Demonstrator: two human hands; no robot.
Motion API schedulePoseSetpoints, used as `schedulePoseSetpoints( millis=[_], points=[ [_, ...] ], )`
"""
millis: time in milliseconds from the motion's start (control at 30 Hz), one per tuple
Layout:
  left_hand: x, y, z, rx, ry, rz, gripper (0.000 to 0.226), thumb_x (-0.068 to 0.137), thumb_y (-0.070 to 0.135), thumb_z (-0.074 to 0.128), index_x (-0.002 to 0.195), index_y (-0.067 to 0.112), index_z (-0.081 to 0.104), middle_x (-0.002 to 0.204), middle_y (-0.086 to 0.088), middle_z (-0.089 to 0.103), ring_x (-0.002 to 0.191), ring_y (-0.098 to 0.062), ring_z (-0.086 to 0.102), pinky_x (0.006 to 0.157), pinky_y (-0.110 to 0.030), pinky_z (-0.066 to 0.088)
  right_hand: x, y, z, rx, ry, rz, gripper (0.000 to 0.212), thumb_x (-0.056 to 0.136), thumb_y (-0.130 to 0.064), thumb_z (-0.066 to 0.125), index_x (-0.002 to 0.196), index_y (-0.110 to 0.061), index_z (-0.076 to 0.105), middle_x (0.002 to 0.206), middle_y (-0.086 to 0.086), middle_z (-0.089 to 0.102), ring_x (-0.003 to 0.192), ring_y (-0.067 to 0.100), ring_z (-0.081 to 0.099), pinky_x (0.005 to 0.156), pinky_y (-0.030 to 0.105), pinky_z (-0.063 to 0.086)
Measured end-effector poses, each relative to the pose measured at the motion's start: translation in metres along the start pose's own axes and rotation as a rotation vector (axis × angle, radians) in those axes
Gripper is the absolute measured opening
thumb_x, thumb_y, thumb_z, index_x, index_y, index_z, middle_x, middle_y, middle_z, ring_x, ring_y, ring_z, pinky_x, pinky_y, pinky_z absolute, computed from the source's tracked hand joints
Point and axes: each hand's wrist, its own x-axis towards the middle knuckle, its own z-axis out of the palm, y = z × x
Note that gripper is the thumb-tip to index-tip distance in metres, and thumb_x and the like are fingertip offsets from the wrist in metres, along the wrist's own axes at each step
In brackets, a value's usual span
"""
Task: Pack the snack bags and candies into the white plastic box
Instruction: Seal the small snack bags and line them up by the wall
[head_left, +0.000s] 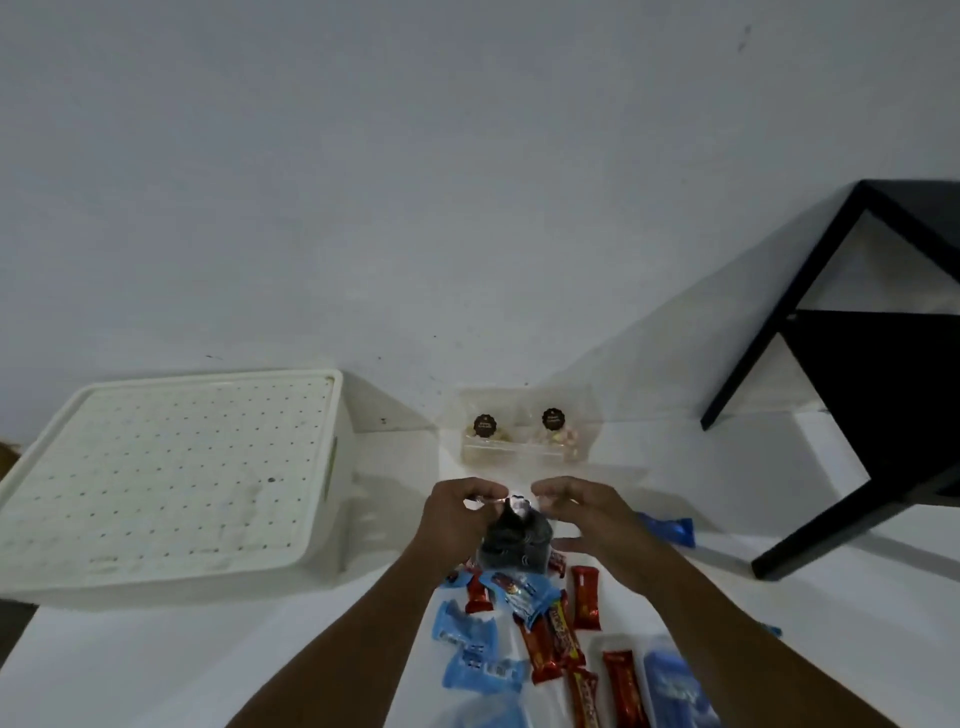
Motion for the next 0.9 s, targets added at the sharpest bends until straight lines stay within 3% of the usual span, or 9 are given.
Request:
schedulePoseSetpoints(
  millis=[200,367,433,533,633,733,800,867,900],
  points=[
    [0.068,0.003,0.048,0.024,0.023,-0.071,0.013,0.088,0.012,0.07,0.097,0.019,0.077,0.109,0.0,0.07,0.099,-0.018,0.067,0.086,-0.027,0.056,0.071,0.0,-0.049,-0.132,0.107,0.003,0.018,0.094,-0.014,0.061,0.109,-0.02,0.07,0.123,0.002,0.062,0.108,0.018,0.062,0.078,0.029,0.056],
    [0.116,0.011,0.068,0.016,-0.031,-0.123,0.026,0.091,0.004,0.066,0.116,0.007,0.07,0.123,-0.01,0.064,0.091,-0.01,0.061,0.061,-0.004,0.047,0.122,-0.006,-0.073,-0.213,0.196,0.002,0.017,0.091,-0.012,0.063,0.106,-0.014,0.07,0.114,0.01,0.068,0.108,0.029,0.064,0.09,0.047,0.055],
    [0.131,0.008,0.072,0.044,-0.057,-0.147,0.032,0.09,0.008,0.068,0.122,0.013,0.067,0.135,-0.006,0.058,0.104,-0.011,0.057,0.059,0.001,0.043,0.132,-0.008,-0.077,-0.214,0.222,0.007,0.02,0.091,-0.012,0.064,0.11,-0.013,0.069,0.115,0.009,0.067,0.105,0.025,0.064,0.086,0.04,0.055],
    [0.14,0.004,0.074,0.061,-0.097,-0.163,0.037,0.09,0.015,0.071,0.126,0.016,0.065,0.148,-0.003,0.048,0.127,-0.016,0.051,0.079,-0.01,0.044,0.138,-0.009,-0.082,-0.24,0.253,0.02,0.03,0.09,-0.014,0.066,0.12,-0.014,0.066,0.117,0.004,0.063,0.095,0.013,0.059,0.068,0.018,0.046],
    [0.128,0.007,0.064,0.083,-0.125,-0.181,0.039,0.09,0.019,0.072,0.128,0.017,0.064,0.148,-0.002,0.048,0.137,-0.021,0.045,0.098,-0.022,0.04,0.132,-0.01,-0.083,-0.305,0.287,0.031,0.03,0.088,-0.018,0.068,0.117,-0.018,0.067,0.119,0.004,0.064,0.1,0.017,0.059,0.077,0.024,0.048],
    [0.106,0.015,0.038,0.078,-0.153,-0.23,0.038,0.09,0.017,0.07,0.127,0.013,0.063,0.141,-0.013,0.056,0.131,-0.032,0.051,0.103,-0.033,0.044,0.115,-0.02,-0.071,-0.377,0.32,0.014,0.025,0.088,-0.019,0.067,0.114,-0.015,0.068,0.116,0.005,0.063,0.102,0.019,0.058,0.085,0.029,0.046],
    [0.085,0.025,0.018,-0.007,-0.181,-0.279,0.039,0.092,0.012,0.066,0.13,0.005,0.06,0.129,-0.019,0.06,0.109,-0.038,0.062,0.088,-0.026,0.053,0.102,-0.031,-0.054,-0.414,0.304,0.01,0.022,0.09,-0.015,0.063,0.111,-0.01,0.068,0.112,0.01,0.064,0.101,0.025,0.06,0.084,0.035,0.049],
    [0.058,0.039,-0.004,-0.009,-0.18,-0.285,0.037,0.093,0.01,0.063,0.13,0.004,0.059,0.114,-0.015,0.061,0.084,-0.026,0.062,0.068,-0.02,0.055,0.089,-0.042,-0.029,-0.445,0.257,0.009,0.019,0.091,-0.012,0.061,0.107,-0.007,0.069,0.108,0.015,0.066,0.101,0.031,0.063,0.088,0.043,0.052],
    [0.043,0.043,-0.016,0.041,-0.176,-0.281,0.036,0.093,0.013,0.063,0.128,0.008,0.061,0.112,-0.01,0.062,0.087,-0.023,0.062,0.072,-0.025,0.056,0.081,-0.046,-0.014,-0.441,0.221,0.015,0.018,0.09,-0.011,0.061,0.106,-0.007,0.069,0.105,0.016,0.066,0.097,0.031,0.064,0.089,0.044,0.053]
  ],
)
